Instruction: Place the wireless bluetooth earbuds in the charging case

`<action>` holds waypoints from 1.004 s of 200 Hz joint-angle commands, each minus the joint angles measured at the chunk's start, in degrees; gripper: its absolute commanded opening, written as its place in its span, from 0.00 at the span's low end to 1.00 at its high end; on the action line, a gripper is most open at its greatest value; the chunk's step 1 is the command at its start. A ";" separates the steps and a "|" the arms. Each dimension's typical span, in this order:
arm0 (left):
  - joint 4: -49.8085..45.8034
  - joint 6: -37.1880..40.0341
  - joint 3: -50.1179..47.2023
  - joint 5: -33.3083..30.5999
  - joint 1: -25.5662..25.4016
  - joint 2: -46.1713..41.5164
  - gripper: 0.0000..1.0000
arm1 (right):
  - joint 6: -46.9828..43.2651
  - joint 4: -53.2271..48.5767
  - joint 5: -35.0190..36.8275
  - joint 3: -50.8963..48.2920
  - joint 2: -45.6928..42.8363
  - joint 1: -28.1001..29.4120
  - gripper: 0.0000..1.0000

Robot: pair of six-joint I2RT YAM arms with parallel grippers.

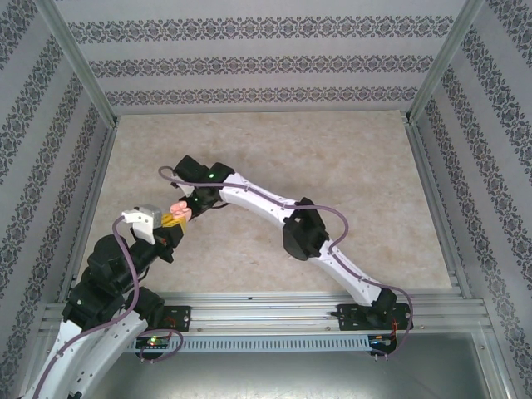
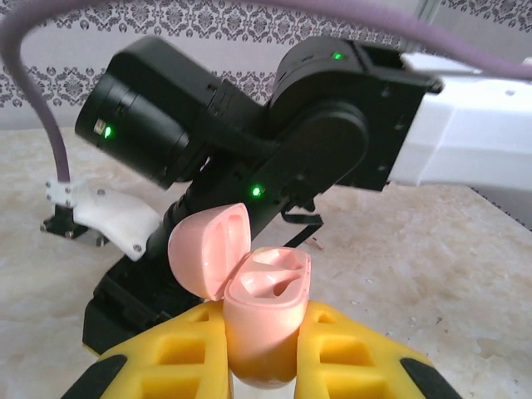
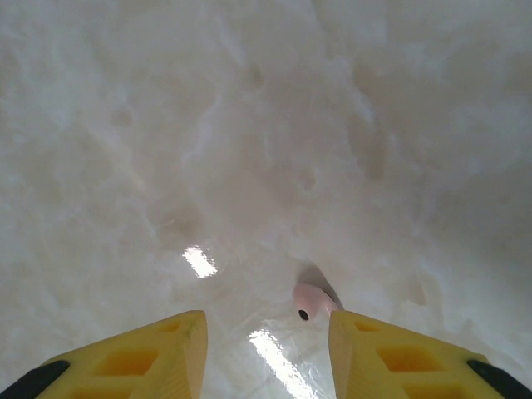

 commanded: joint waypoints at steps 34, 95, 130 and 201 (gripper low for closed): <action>-1.53 -0.79 -0.72 -0.66 -0.15 -0.91 0.00 | -2.85 -3.27 3.66 2.24 3.33 0.33 0.46; -0.73 -1.30 -1.83 -0.43 -0.19 -0.86 0.00 | -4.48 -2.34 3.92 2.33 5.41 1.35 0.47; -0.88 -1.41 -1.86 -0.36 -0.15 -0.90 0.00 | -4.19 -2.04 4.03 2.34 6.25 1.51 0.37; 0.47 -2.22 -2.73 1.67 -0.21 -0.12 0.00 | -1.44 -4.37 6.37 -1.72 2.13 -0.16 0.16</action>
